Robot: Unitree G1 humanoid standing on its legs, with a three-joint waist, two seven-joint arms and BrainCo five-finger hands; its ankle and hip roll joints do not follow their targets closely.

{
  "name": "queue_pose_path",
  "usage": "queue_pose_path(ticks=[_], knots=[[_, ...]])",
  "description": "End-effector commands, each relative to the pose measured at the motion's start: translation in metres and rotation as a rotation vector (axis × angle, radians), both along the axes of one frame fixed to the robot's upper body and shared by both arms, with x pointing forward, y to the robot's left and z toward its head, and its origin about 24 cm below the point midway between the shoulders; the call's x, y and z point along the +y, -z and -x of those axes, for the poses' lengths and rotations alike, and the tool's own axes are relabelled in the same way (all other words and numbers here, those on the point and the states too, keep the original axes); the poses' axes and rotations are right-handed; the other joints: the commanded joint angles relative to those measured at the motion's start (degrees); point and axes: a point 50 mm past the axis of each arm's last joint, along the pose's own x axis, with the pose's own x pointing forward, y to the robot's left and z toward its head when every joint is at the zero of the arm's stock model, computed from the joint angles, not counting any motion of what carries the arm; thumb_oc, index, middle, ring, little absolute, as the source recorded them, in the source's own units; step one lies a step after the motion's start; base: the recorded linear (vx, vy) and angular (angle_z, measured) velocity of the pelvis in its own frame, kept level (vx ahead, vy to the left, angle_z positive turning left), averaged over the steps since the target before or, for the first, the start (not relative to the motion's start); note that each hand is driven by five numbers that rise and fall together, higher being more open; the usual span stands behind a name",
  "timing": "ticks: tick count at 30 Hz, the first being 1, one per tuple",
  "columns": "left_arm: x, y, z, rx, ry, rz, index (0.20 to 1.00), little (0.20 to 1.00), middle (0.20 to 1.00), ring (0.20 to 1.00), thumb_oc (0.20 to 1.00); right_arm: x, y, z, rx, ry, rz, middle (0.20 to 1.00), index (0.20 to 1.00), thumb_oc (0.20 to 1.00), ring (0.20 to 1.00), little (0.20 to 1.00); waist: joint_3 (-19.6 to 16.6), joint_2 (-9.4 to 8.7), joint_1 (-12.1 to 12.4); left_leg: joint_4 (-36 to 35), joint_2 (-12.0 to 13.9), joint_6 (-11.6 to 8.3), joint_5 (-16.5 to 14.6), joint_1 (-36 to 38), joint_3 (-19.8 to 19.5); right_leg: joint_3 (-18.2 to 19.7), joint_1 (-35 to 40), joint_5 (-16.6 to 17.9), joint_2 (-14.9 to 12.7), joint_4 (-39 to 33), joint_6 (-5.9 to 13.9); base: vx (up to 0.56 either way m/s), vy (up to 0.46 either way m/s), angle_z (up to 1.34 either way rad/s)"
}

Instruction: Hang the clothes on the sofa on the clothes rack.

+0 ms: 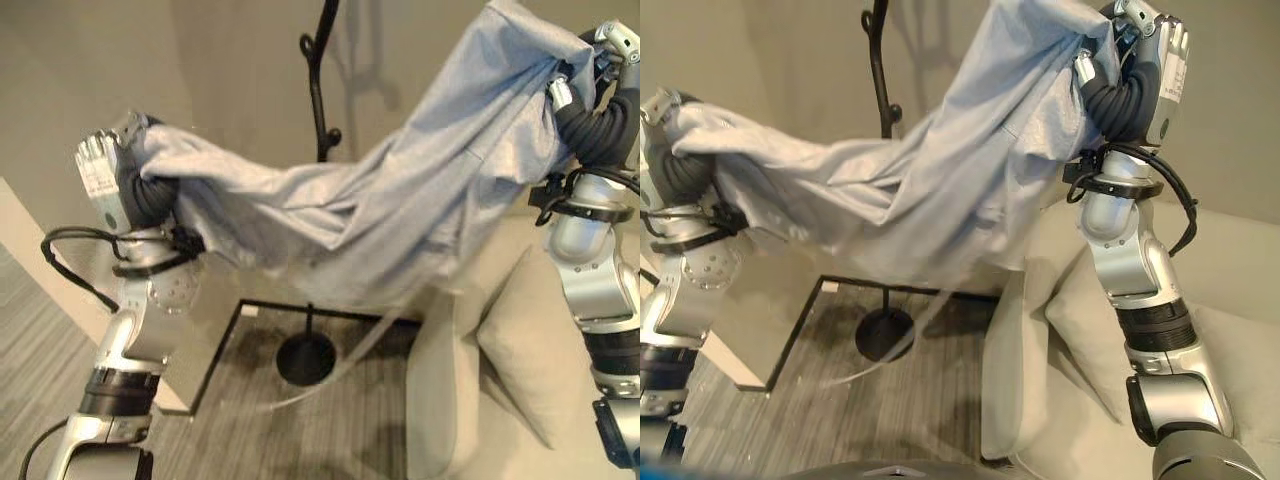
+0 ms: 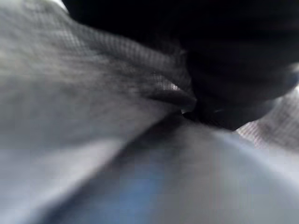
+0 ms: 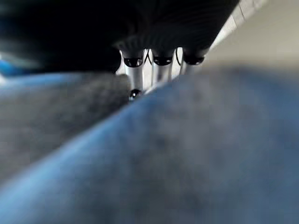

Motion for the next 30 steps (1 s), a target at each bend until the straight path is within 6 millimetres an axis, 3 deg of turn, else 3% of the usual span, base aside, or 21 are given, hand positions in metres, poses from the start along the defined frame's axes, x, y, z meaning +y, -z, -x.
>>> queue_pose_path(ticks=[1, 2, 3, 4, 8, 11, 12, 15, 16, 17, 18, 19, 20, 22, 23, 24, 25, 26, 28, 30], knots=[[-0.004, -0.025, 0.002, -0.105, 0.043, -0.009, 0.2, 0.2, 0.2, 0.2, 0.2, -0.029, -0.035, -0.002, -0.113, 0.159, -0.043, 0.2, 0.2, 0.2, 0.2, 0.2, -2.42, -0.34, -0.7, -4.0, 6.45, -7.13, -0.28, 2.23, -7.5, -0.54, -1.53, 1.68, 7.45, -19.37, -3.13, 0.21, -0.068, 0.09], [-0.004, -0.026, 0.001, -0.107, 0.043, -0.009, 0.2, 0.2, 0.2, 0.2, 0.2, -0.029, -0.035, -0.002, -0.115, 0.16, -0.044, 0.2, 0.2, 0.2, 0.2, 0.2, -2.49, -0.13, -0.66, -4.18, 6.69, -7.27, -0.2, 2.21, -7.53, -0.73, -0.94, 2.35, 8.01, -20.87, -3.16, 0.31, -0.121, 0.18], [-0.003, -0.03, -0.003, -0.121, 0.018, -0.004, 0.2, 0.2, 0.2, 0.2, 0.2, -0.035, -0.034, 0.0, -0.111, 0.197, -0.028, 0.2, 0.2, 0.2, 0.2, 0.2, -1.98, -0.5, -1.75, -3.87, 6.9, -8.09, -0.38, 2.88, -7.27, 0.19, -2.23, 6.06, 8.13, -27.81, -2.08, 0.22, -0.078, 0.29], [-0.005, -0.034, -0.005, -0.133, 0.009, -0.024, 0.2, 0.2, 0.2, 0.2, 0.2, -0.04, -0.034, 0.001, -0.113, 0.227, -0.021, 0.2, 0.2, 0.2, 0.2, 0.2, -1.97, -0.52, -2.15, -3.51, 7.14, -8.42, -1.18, 3.63, -7.6, 1.01, -1.9, 7.87, 8.44, -30.07, -1.29, 0.29, -0.086, 0.33], [0.0, -0.034, -0.006, -0.119, -0.028, -0.06, 0.2, 0.2, 0.2, 0.2, 0.2, -0.044, -0.025, -0.002, -0.057, 0.236, 0.02, 0.2, 0.2, 0.2, 0.2, 0.2, -4.56, -1.44, -2.83, -0.84, 7.64, -8.71, -5.17, 6.43, -9.08, 3.28, 1.47, 7.3, 10.09, -30.31, -1.92, 0.28, -0.061, 0.4], [0.002, -0.034, -0.005, -0.118, -0.032, -0.055, 0.2, 0.2, 0.2, 0.2, 0.2, -0.044, -0.023, -0.004, -0.034, 0.23, 0.036, 0.2, 0.2, 0.2, 0.2, 0.2, -5.15, -1.26, -2.87, 1.07, 8.34, -9.04, -6.1, 6.3, -9.78, 2.94, 2.19, 6.7, 10.9, -30.03, -2.24, 0.26, -0.128, 0.3], [0.007, -0.04, -0.006, -0.132, -0.04, -0.042, 0.2, 0.2, 0.2, 0.2, 0.2, -0.047, -0.018, -0.011, 0.021, 0.231, 0.06, 0.2, 0.2, 0.2, 0.2, 0.2, -6.03, -0.95, -2.51, 6.38, 10.07, -10.42, -5.04, 5.51, -10.91, 2.43, 4.31, 5.1, 12.77, -30.33, -3.47, 0.28, -0.201, 0.18], [0.011, -0.044, -0.007, -0.132, -0.036, -0.03, 0.2, 0.2, 0.2, 0.2, 0.2, -0.052, -0.02, -0.017, 0.048, 0.225, 0.054, 0.2, 0.2, 0.2, 0.2, 0.2, -5.64, -0.75, -2.15, 17.75, 12.84, -12.59, -0.92, 1.79, -11.2, 1.74, 7.16, 2.54, 14.99, -31.23, -5.84, 0.2, -0.188, 0.19], [0.011, -0.045, -0.007, -0.134, -0.037, -0.029, 0.2, 0.2, 0.2, 0.2, 0.2, -0.052, -0.021, -0.017, 0.046, 0.223, 0.054, 0.2, 0.2, 0.2, 0.2, 0.2, -5.5, -0.51, -2.33, 18.96, 13.24, -12.81, -1.34, 1.08, -11.56, 1.54, 7.15, 2.5, 15.31, -31.28, -6.08, 0.12, -0.183, 0.1], [0.014, -0.047, -0.007, -0.125, -0.037, -0.03, 0.2, 0.2, 0.2, 0.2, 0.2, -0.053, -0.026, -0.018, 0.043, 0.222, 0.052, 0.2, 0.2, 0.2, 0.2, 0.2, -4.21, -0.87, -1.39, 30.27, 14.79, -14.16, 4.26, -3.4, -13.26, 1.72, 9.74, 0.94, 16.88, -32.18, -8.46, 0.12, -0.171, 0.05], [0.013, -0.046, -0.008, -0.119, -0.028, -0.022, 0.2, 0.2, 0.2, 0.2, 0.2, -0.052, -0.027, -0.019, 0.038, 0.222, 0.058, 0.2, 0.2, 0.2, 0.2, 0.2, -3.62, -1.17, -0.98, 33.39, 15.18, -14.0, 5.77, -5.09, -13.58, 1.68, 10.96, 0.24, 17.33, -32.72, -9.3, 0.12, -0.163, -0.06], [0.013, -0.046, -0.008, -0.121, -0.027, -0.021, 0.2, 0.2, 0.2, 0.2, 0.2, -0.052, -0.028, -0.019, 0.036, 0.223, 0.058, 0.2, 0.2, 0.2, 0.2, 0.2, -3.41, -0.9, -1.14, 34.22, 15.46, -14.1, 5.54, -5.57, -13.97, 1.47, 11.08, 0.29, 17.64, -32.88, -9.46, 0.12, -0.083, -0.16], [0.01, -0.046, -0.012, -0.108, -0.013, -0.018, 0.2, 0.2, 0.2, 0.2, 0.2, -0.054, -0.029, -0.022, 0.053, 0.229, 0.057, 0.2, 0.2, 0.2, 0.2, 0.2, -1.99, -1.78, -0.26, 35.53, 14.69, -13.14, 4.06, -10.16, -14.36, 2.14, 13.2, -0.54, 17.74, -34.04, -9.85, 0.1, -0.034, -0.2], [0.008, -0.047, -0.014, -0.107, -0.005, -0.024, 0.2, 0.2, 0.2, 0.2, 0.2, -0.055, -0.031, -0.022, 0.052, 0.229, 0.057, 0.2, 0.2, 0.2, 0.2, 0.2, -1.55, -1.92, 0.17, 34.62, 13.62, -12.57, 2.57, -12.36, -14.55, 2.77, 13.9, -0.56, 17.8, -34.73, -9.71, 0.13, 0.037, -0.18], [0.006, -0.046, -0.014, -0.091, -0.001, -0.037, 0.2, 0.2, 0.2, 0.2, 0.2, -0.054, -0.034, -0.023, 0.048, 0.229, 0.064, 0.2, 0.2, 0.2, 0.2, 0.2, -1.07, -2.06, 1.4, 26.81, 10.45, -11.06, -1.27, -15.8, -15.17, 3.93, 14.64, -0.95, 17.81, -35.21, -9.14, 0.18, 0.156, -0.19], [0.006, -0.046, -0.013, -0.09, 0.0, -0.042, 0.2, 0.2, 0.2, 0.2, 0.2, -0.054, -0.032, -0.025, 0.052, 0.229, 0.057, 0.2, 0.2, 0.2, 0.2, 0.2, -1.11, -1.62, 2.13, 20.44, 9.31, -11.06, 0.03, -16.76, -16.59, 4.6, 14.9, -1.46, 18.08, -35.02, -8.95, 0.25, 0.206, -0.19], [0.008, -0.046, -0.012, -0.089, -0.007, -0.043, 0.2, 0.2, 0.2, 0.2, 0.2, -0.054, -0.031, -0.027, 0.059, 0.224, 0.045, 0.2, 0.2, 0.2, 0.2, 0.2, -1.08, -1.11, 3.0, 12.83, 8.24, -11.74, 3.89, -16.97, -18.76, 5.48, 15.46, -2.29, 18.58, -35.02, -8.98, 0.13, 0.121, -0.3], [0.008, -0.047, -0.012, -0.09, -0.007, -0.043, 0.2, 0.2, 0.2, 0.2, 0.2, -0.054, -0.031, -0.027, 0.058, 0.224, 0.046, 0.2, 0.2, 0.2, 0.2, 0.2, -1.12, -1.21, 2.88, 11.49, 8.09, -11.76, 5.08, -16.66, -18.75, 5.35, 15.17, -2.0, 18.46, -34.96, -9.08, 0.12, 0.088, -0.28], [0.009, -0.053, -0.014, -0.097, -0.001, -0.05, 0.2, 0.2, 0.2, 0.2, 0.2, -0.055, -0.033, -0.035, 0.072, 0.224, 0.015, 0.2, 0.2, 0.2, 0.2, 0.2, -0.45, -0.47, 4.76, -1.08, 7.51, -13.93, 11.45, -18.86, -24.35, 7.15, 17.36, -4.2, 19.88, -34.1, -9.94, 0.22, 0.077, -0.41], [0.01, -0.054, -0.016, -0.092, -0.004, -0.048, 0.2, 0.2, 0.2, 0.2, 0.2, -0.056, -0.034, -0.038, 0.08, 0.232, 0.009, 0.2, 0.2, 0.2, 0.2, 0.2, -0.31, -0.35, 4.86, -2.44, 7.68, -14.3, 12.48, -18.83, -24.46, 7.53, 18.0, -4.82, 20.28, -33.7, -10.15, 0.23, 0.065, -0.41]])
